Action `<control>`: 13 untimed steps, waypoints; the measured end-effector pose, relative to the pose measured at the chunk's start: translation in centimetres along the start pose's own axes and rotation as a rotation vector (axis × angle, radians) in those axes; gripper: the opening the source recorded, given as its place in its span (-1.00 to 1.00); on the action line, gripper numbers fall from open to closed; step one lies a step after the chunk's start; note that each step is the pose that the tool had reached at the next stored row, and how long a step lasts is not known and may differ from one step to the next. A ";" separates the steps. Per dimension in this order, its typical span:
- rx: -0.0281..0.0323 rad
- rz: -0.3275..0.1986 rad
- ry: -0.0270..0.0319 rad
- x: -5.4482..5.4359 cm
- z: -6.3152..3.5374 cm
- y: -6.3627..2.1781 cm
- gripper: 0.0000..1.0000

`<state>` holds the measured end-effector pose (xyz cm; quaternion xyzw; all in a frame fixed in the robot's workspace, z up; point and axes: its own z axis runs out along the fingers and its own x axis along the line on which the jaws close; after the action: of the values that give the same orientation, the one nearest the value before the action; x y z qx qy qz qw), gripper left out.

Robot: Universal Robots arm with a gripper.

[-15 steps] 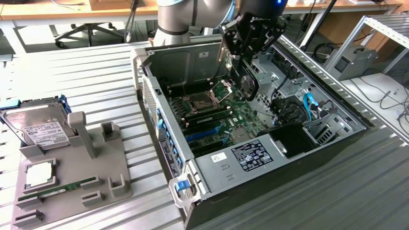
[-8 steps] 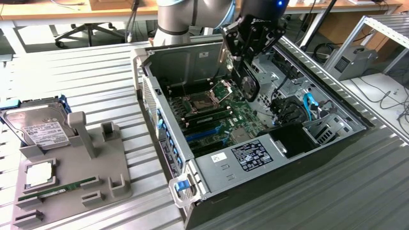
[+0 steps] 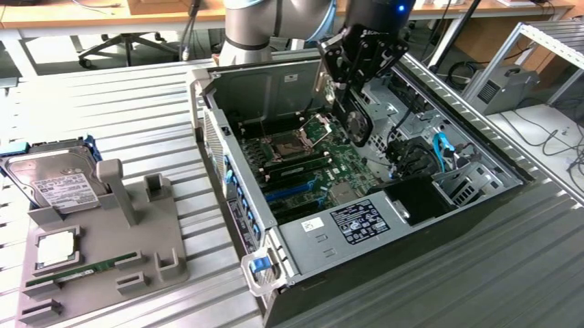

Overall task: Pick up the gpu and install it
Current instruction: 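Pick up the gpu and move the gpu toward the slot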

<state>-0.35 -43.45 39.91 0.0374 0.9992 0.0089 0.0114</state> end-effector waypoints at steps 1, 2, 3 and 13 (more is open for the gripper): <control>0.0007 0.000 -0.0001 -0.1 0.06 0.02 -0.48; 0.0013 0.000 -0.0001 -0.1 0.10 0.03 -0.48; 0.0018 0.000 -0.0001 -0.2 0.14 0.05 -0.48; 0.0050 0.000 -0.0003 -1.8 0.56 0.69 -0.48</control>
<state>1.47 -42.88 39.40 0.0373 0.9992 0.0064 0.0115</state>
